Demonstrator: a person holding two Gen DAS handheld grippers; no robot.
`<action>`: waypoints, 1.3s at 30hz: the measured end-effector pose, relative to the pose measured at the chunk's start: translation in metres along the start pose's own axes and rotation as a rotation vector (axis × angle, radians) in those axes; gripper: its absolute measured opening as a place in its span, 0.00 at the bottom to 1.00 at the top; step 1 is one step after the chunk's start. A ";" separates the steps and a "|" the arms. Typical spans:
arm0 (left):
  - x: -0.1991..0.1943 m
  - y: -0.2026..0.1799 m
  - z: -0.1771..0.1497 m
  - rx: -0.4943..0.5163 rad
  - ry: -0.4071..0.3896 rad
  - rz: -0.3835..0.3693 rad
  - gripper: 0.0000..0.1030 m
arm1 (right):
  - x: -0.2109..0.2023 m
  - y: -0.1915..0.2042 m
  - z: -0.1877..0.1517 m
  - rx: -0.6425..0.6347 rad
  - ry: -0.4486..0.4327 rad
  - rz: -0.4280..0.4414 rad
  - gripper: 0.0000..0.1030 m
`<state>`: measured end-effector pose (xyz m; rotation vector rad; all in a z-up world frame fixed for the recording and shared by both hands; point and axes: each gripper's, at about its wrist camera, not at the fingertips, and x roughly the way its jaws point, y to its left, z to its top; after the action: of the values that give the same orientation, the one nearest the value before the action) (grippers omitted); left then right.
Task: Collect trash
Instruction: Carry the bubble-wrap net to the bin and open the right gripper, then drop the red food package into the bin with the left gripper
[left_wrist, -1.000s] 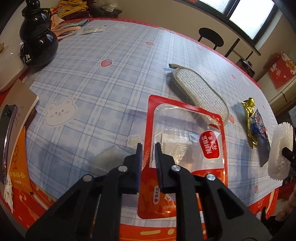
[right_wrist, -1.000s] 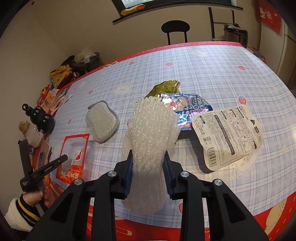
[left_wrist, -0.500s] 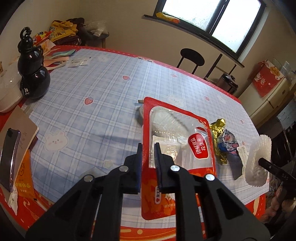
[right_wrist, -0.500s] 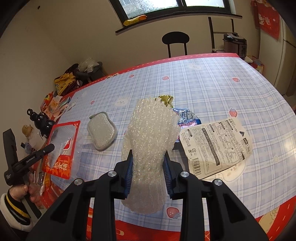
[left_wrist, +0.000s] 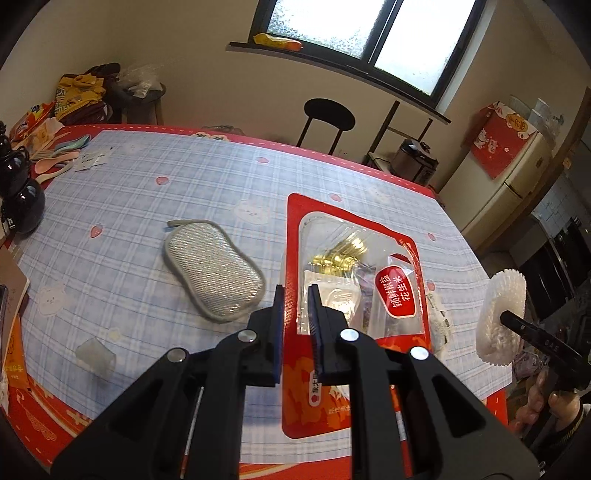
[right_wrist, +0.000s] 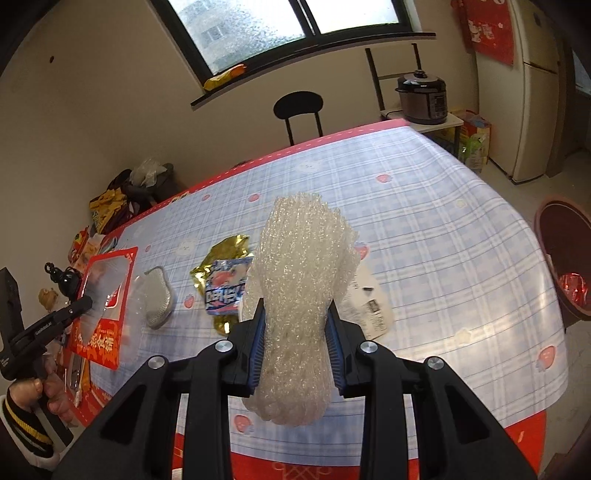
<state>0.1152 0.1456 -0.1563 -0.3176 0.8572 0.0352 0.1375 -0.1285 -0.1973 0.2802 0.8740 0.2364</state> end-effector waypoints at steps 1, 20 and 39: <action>0.002 -0.011 0.001 0.002 -0.001 -0.008 0.15 | -0.006 -0.016 0.004 0.009 -0.009 -0.015 0.29; 0.055 -0.218 -0.013 0.097 0.011 -0.132 0.15 | -0.077 -0.339 0.095 0.136 -0.094 -0.443 0.32; 0.060 -0.247 -0.005 0.170 0.013 -0.167 0.15 | -0.151 -0.340 0.126 0.173 -0.297 -0.542 0.95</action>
<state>0.1899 -0.0969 -0.1392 -0.2287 0.8386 -0.1942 0.1721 -0.5132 -0.1260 0.2216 0.6464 -0.3788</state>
